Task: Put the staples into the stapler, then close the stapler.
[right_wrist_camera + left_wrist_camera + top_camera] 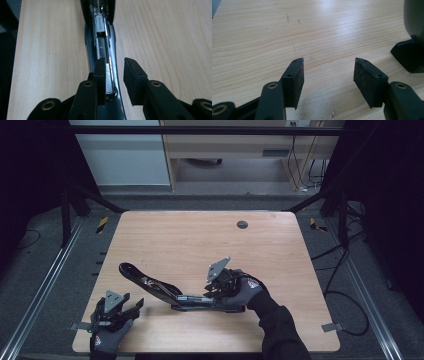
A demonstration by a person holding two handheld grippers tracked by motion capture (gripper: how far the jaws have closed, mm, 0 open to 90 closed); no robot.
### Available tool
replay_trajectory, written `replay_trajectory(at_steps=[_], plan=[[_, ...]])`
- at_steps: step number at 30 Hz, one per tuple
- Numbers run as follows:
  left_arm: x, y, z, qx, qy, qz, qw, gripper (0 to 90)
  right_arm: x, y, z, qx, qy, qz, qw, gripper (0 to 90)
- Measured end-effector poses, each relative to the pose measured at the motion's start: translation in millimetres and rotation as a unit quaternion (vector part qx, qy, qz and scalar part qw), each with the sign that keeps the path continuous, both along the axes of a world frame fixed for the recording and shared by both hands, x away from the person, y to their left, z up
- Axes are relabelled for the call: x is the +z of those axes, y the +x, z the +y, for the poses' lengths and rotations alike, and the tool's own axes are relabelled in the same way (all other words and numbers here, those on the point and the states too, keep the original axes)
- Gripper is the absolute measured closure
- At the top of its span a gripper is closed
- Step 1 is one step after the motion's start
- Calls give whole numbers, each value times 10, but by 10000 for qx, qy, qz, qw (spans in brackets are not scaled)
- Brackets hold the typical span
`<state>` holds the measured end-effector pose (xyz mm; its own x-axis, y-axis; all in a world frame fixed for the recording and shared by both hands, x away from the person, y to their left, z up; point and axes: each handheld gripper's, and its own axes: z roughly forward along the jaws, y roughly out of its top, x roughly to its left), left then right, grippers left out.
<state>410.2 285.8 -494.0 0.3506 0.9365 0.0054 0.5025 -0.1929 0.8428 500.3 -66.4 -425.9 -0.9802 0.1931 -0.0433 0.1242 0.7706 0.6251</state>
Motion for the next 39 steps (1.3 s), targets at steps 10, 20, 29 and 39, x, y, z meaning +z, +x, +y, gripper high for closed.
replay_trajectory(at_steps=[10, 20, 29, 39], plan=[[32, -20, -1, -66, -122, -82, 9999, 411, 110, -31, -194, -870, 488, -217, 9948, 736], [110, -60, 20, -150, -481, -256, 9984, 408, 62, -111, -537, -1921, 966, -276, 9762, 753], [203, -103, -3, -256, -646, -422, 9967, 398, -148, -280, -865, -2683, 1320, -429, 9533, 760], [331, -165, -47, -382, -817, -579, 9942, 384, -405, -473, -1114, -3169, 1510, -335, 9358, 765]])
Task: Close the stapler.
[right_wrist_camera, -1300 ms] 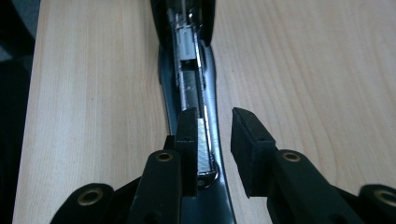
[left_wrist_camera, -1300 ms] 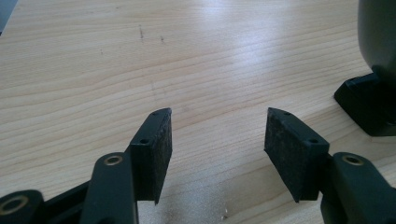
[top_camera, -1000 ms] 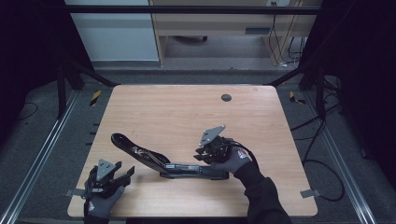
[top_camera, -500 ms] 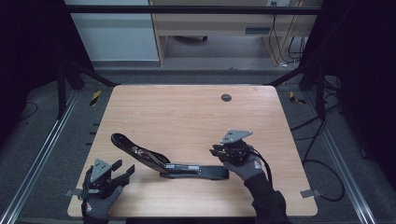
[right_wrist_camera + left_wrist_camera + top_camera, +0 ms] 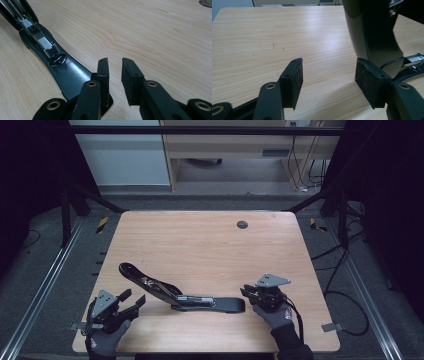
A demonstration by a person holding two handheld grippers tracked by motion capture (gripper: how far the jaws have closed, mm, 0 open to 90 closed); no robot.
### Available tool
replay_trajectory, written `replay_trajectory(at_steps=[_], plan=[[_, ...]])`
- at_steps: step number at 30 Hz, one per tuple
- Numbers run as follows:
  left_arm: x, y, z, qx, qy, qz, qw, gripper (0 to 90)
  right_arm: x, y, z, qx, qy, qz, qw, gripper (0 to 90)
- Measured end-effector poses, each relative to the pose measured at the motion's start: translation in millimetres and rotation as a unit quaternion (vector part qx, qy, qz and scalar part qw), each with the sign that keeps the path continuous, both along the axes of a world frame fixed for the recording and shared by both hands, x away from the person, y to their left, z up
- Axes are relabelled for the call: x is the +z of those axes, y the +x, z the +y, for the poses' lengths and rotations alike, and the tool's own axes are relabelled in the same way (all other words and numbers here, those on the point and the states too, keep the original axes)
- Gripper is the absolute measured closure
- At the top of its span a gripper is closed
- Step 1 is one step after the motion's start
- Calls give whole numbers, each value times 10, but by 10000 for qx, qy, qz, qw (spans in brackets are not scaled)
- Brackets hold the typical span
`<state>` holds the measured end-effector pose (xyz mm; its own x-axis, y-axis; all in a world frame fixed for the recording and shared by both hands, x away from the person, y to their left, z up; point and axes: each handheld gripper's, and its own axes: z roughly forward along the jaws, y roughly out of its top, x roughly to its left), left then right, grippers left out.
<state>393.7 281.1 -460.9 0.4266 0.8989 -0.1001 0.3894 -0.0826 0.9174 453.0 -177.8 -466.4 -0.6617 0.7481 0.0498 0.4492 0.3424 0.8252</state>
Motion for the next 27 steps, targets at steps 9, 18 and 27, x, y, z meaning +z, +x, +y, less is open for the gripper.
replay_trajectory(at_steps=[9, 18, 27], plan=[[98, -55, -58, -116, -78, -132, 9998, 366, -121, -93, -55, -191, -47, 23, 9998, 771], [192, -82, -88, -128, -120, -248, 9995, 349, -156, -156, -106, -248, 69, 91, 9996, 798], [336, -83, -105, -108, -224, -425, 9988, 345, -160, -201, -53, -156, 91, 129, 9998, 871]])
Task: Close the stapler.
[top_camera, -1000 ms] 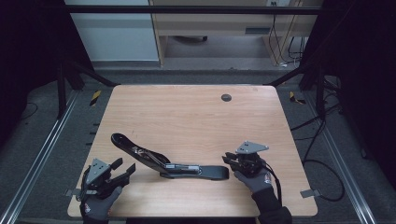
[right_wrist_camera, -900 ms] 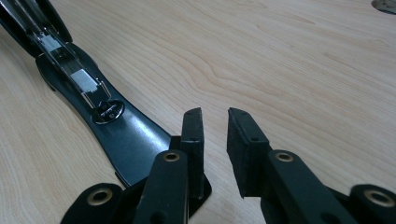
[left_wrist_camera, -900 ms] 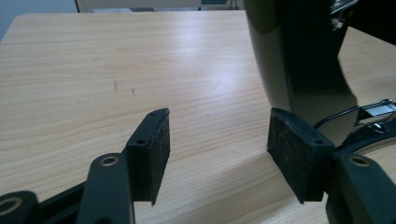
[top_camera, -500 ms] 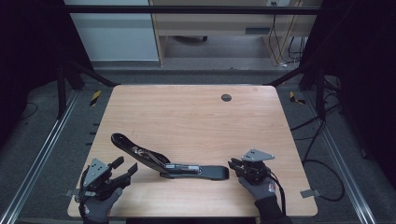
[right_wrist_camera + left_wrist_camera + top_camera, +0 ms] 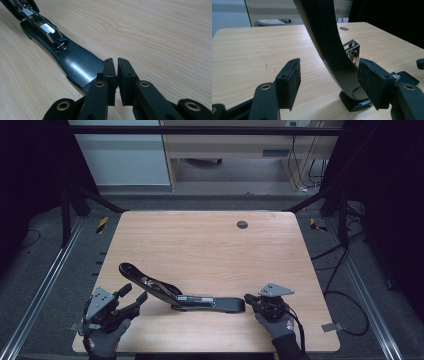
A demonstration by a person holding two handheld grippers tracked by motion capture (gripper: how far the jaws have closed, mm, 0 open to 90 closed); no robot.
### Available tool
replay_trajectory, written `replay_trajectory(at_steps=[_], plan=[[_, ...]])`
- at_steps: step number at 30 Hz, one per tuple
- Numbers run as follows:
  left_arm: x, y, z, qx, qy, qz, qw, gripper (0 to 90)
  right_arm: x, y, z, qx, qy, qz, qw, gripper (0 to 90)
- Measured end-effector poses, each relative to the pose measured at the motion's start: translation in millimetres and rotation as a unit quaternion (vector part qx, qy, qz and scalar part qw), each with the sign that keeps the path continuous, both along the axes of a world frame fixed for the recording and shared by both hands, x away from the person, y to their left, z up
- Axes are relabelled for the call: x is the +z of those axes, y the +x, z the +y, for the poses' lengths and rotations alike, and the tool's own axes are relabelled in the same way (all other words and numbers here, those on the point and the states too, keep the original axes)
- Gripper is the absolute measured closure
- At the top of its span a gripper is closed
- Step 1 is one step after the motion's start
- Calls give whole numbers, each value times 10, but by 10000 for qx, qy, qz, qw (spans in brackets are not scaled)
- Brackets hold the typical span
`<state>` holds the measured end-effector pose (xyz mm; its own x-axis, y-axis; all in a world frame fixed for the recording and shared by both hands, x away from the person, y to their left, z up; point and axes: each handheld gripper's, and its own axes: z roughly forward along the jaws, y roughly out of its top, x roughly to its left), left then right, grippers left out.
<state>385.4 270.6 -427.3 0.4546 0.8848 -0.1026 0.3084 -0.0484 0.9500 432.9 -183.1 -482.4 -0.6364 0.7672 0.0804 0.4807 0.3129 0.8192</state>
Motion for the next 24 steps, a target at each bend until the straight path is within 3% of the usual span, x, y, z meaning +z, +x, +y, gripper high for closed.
replay_trajectory(at_steps=[8, 17, 24], plan=[[135, 62, 20, 86, -166, -167, 9997, 346, -2, -18, 72, 124, 29, 64, 9999, 900], [184, 130, 8, 160, -209, -256, 9993, 361, -8, -21, 99, 112, 64, 82, 9999, 900], [244, 198, 6, 246, -310, -360, 9986, 438, -11, -33, 126, 143, 92, 138, 9998, 900]])
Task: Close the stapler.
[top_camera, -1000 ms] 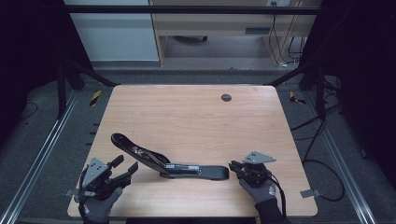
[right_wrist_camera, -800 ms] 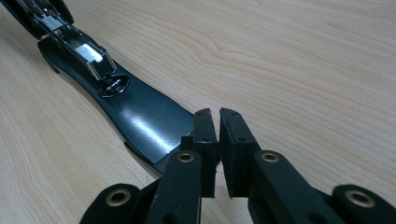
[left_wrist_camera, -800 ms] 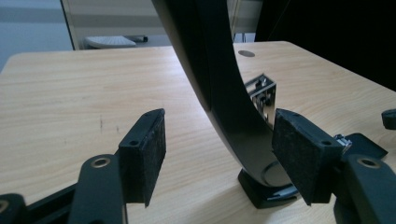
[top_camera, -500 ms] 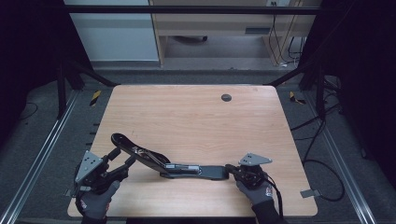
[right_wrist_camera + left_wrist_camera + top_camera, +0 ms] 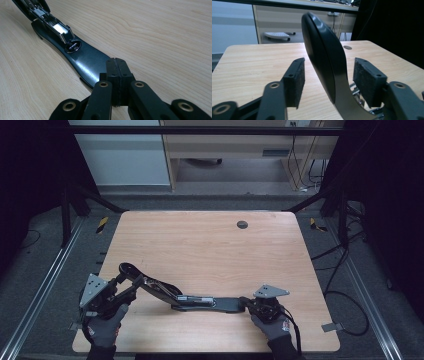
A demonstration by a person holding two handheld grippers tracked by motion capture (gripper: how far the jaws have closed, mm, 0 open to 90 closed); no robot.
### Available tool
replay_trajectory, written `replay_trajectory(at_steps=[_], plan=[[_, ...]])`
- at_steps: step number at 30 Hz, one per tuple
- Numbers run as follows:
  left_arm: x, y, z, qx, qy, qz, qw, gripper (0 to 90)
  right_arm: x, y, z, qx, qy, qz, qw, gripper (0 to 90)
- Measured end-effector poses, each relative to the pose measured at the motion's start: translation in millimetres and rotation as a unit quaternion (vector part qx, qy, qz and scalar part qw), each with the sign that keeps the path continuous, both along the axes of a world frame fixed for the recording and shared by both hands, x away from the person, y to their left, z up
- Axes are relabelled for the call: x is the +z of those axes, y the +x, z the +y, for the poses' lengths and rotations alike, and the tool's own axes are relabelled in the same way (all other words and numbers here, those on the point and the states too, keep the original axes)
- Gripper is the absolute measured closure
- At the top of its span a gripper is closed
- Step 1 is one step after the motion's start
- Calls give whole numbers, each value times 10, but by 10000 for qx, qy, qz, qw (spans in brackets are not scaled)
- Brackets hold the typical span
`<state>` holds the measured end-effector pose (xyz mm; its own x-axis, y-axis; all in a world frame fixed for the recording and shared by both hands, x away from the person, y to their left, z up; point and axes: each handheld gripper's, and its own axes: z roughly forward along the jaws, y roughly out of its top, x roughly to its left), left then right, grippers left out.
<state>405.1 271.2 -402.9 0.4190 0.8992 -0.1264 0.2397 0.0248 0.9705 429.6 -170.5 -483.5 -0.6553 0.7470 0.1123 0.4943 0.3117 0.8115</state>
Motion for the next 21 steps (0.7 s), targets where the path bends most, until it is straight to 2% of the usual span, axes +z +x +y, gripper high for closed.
replay_trajectory(at_steps=[7, 13, 21], plan=[[1, -16, 19, 62, -146, -32, 9999, 561, -20, -4, 31, 30, -22, 36, 10000, 900], [-7, -21, 26, 64, -269, 20, 9996, 575, -54, 3, 67, 64, -29, 90, 9999, 900], [-5, -25, 22, 70, -314, 49, 9995, 582, -105, 27, 105, 88, -104, 179, 9997, 900]])
